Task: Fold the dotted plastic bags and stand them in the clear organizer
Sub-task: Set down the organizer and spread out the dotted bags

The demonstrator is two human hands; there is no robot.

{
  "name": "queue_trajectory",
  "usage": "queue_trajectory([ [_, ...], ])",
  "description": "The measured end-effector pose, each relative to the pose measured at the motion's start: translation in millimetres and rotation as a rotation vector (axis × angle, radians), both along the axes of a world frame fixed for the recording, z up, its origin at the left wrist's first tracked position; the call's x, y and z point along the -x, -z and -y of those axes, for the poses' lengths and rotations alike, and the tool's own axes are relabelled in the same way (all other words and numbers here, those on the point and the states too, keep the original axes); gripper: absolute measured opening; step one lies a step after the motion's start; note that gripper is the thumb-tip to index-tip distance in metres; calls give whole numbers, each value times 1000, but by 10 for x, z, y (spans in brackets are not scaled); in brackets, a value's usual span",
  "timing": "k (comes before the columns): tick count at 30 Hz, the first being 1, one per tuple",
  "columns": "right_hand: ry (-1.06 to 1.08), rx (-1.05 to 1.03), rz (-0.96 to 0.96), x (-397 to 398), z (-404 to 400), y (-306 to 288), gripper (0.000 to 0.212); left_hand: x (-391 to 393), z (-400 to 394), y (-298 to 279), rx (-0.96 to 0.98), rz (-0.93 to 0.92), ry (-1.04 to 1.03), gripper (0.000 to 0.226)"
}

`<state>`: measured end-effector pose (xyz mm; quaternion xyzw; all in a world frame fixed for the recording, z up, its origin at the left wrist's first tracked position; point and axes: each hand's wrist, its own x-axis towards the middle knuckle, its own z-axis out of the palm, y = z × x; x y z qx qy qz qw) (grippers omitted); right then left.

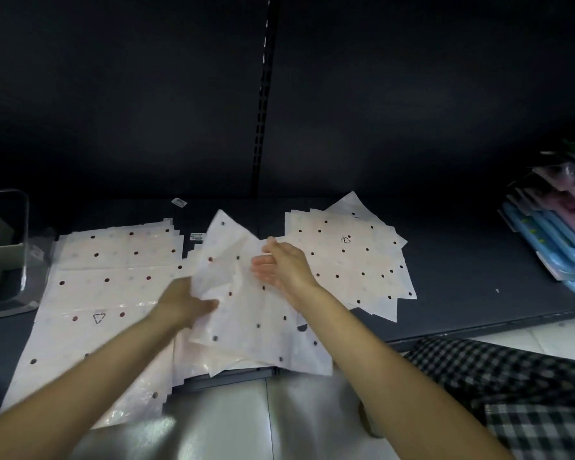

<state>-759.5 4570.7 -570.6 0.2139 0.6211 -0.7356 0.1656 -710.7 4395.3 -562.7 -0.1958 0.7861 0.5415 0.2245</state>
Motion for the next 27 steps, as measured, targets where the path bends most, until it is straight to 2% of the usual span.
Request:
queue_trajectory([
  [3, 60, -449, -98, 67, -379, 194, 16, 299, 693, -88, 44, 160, 156, 51],
  [5, 11, -770, -143, 49, -711, 383, 32, 462, 1153, -105, 220, 213, 255, 69],
  [7, -143, -998, -98, -1, -1007, 587, 56, 581, 1500, 8, 473, 174, 291, 78],
  [9, -283, -1174, -18, -73, -1198, 758, 70, 637, 1688, 164, 697, 65, 311, 75],
  [10, -306, -1243, -4, -103, -1257, 823, 70, 651, 1741, 229, 779, 12, 313, 73],
  [12, -254, -1324, -43, -133, -1320, 902, 55, 647, 1791, 365, 936, -69, 332, 67],
  [15, -127, -1307, -108, -117, -1335, 914, 25, 653, 1847, 527, 1053, -158, 326, 49],
  [16, -95, -1276, -112, -105, -1338, 903, 20, 658, 1857, 536, 1057, -190, 297, 49],
  [19, -27, -1208, -111, -83, -1304, 841, 22, 626, 1824, 451, 1118, -429, 261, 67],
  [20, 1, -1192, -116, -78, -1269, 817, 23, 598, 1761, 409, 1155, -532, 290, 70],
  [22, 54, -1145, -140, -50, -1126, 744, 25, 511, 1525, 315, 1084, -635, 401, 67],
  [25, 81, -948, -143, 45, -767, 619, 25, 310, 1054, 297, 822, -512, 643, 58],
  [27, 78, -738, -83, 70, -482, 521, 27, 156, 775, 427, 769, -428, 856, 63],
])
